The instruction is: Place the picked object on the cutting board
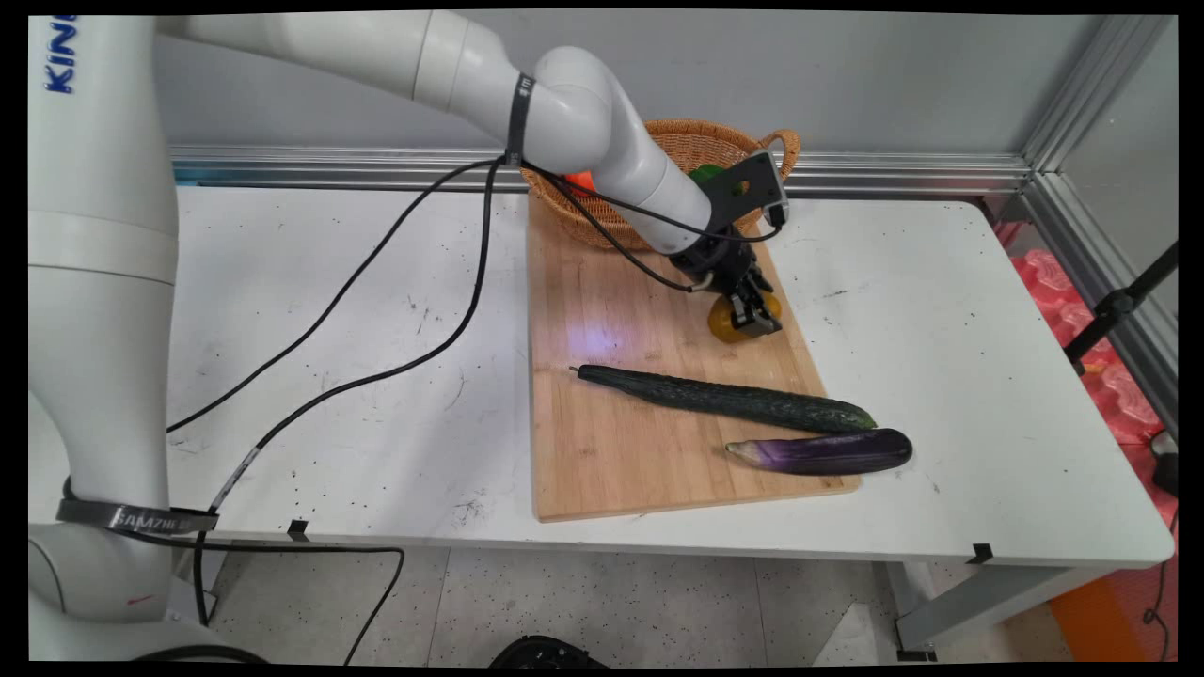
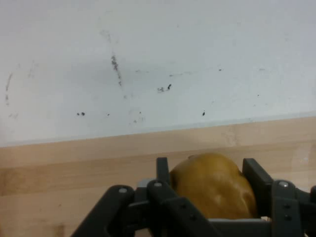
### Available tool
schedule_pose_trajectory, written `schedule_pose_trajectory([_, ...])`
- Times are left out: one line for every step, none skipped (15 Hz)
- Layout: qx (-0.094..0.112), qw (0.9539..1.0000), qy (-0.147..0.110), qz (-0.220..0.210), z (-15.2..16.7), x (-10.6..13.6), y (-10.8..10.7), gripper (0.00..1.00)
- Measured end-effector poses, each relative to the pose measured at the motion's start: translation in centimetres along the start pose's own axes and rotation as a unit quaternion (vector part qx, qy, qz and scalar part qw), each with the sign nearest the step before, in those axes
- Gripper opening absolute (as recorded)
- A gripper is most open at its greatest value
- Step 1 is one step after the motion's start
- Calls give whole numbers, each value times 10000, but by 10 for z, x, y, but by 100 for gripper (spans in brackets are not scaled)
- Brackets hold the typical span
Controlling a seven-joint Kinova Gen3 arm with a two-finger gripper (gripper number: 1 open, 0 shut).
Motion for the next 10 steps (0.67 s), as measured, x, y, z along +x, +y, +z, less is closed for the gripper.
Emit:
schedule_pose_trajectory([-6,10000,4,3,2,0,0,0])
schedule_pose_trajectory([-13,10000,7,6,5,-1,1,0])
schedule_pose_trajectory([-18,10000,10,8,7,-1,1,0])
schedule_pose_trajectory([-24,10000,13,11,8,-1,1,0])
schedule_pose_trajectory([-31,10000,18,14,10,-1,2,100])
schedule_pose_trajectory([-35,10000,24,14,11,-1,2,100])
schedule_pose_trajectory([-36,10000,29,9,12,0,2,100])
schedule_pose_trajectory([-38,10000,34,3,12,0,2,100])
schedule_pose_trajectory([-41,10000,44,-10,12,2,2,100])
schedule_pose_trajectory([-48,10000,50,-29,11,3,1,100])
